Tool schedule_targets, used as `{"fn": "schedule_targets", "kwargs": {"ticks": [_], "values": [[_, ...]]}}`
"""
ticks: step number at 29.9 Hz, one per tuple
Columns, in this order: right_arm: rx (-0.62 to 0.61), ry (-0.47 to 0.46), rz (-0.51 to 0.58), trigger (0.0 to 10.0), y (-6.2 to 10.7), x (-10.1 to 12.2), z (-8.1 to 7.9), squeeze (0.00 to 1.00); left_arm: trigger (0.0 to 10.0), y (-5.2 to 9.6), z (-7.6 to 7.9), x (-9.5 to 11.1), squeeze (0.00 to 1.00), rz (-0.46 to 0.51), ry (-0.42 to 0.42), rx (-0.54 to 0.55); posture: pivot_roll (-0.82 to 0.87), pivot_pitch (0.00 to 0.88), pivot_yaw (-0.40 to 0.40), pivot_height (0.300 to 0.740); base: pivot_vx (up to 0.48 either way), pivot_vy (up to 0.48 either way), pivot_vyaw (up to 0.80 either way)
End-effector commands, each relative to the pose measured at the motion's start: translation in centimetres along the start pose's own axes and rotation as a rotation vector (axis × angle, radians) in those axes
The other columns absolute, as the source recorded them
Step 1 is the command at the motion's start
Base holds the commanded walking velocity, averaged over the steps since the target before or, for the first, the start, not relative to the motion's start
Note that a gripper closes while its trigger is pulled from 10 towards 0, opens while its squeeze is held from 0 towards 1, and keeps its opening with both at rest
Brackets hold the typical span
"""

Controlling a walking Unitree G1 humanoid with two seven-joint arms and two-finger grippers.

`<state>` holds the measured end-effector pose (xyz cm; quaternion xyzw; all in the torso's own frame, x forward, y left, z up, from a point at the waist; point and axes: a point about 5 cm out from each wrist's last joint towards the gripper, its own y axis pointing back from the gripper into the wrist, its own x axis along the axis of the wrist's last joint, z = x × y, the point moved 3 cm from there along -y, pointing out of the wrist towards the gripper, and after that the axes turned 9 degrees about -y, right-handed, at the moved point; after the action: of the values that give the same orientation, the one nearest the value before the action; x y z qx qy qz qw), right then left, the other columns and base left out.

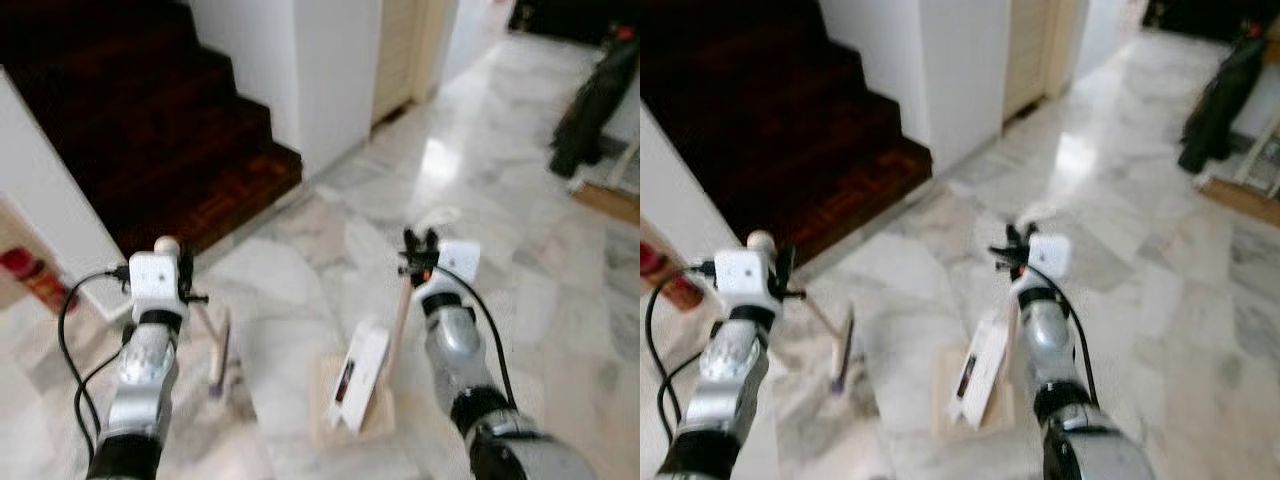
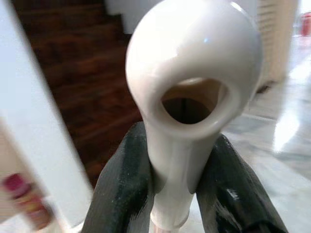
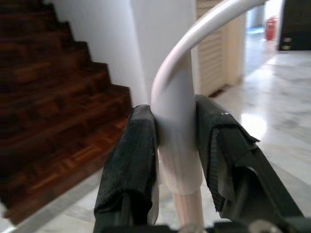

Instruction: Sweep floor

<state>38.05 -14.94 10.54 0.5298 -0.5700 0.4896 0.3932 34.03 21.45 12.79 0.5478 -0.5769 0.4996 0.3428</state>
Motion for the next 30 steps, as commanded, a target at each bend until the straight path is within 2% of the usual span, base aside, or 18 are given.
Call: {"fn": "schedule_targets", "kwargs": {"ticks": [1,20,30], "values": [[0.005,-0.011,0.057,10.0,-0.7,1.4,-0.3,0.0,10.0,-0.5,-0.4,1.9,0.0,0.076,-0.012,0.02,0.05,0.0,0.018,0.74,0.0,0.0,0.79],[0.018,-0.013,0.059,10.0,-1.0,1.7,-0.4,0.0,10.0,0.0,0.2,1.7,0.0,0.056,-0.021,0.028,0.04,0.002,-0.004,0.74,0.0,0.0,0.78],[0.015,-0.03,0.045,10.0,-1.1,1.6,-0.4,0.0,10.0,0.5,0.0,1.2,0.0,0.033,-0.025,0.042,0.04,0.024,-0.011,0.74,0.0,0.0,0.0]]}}
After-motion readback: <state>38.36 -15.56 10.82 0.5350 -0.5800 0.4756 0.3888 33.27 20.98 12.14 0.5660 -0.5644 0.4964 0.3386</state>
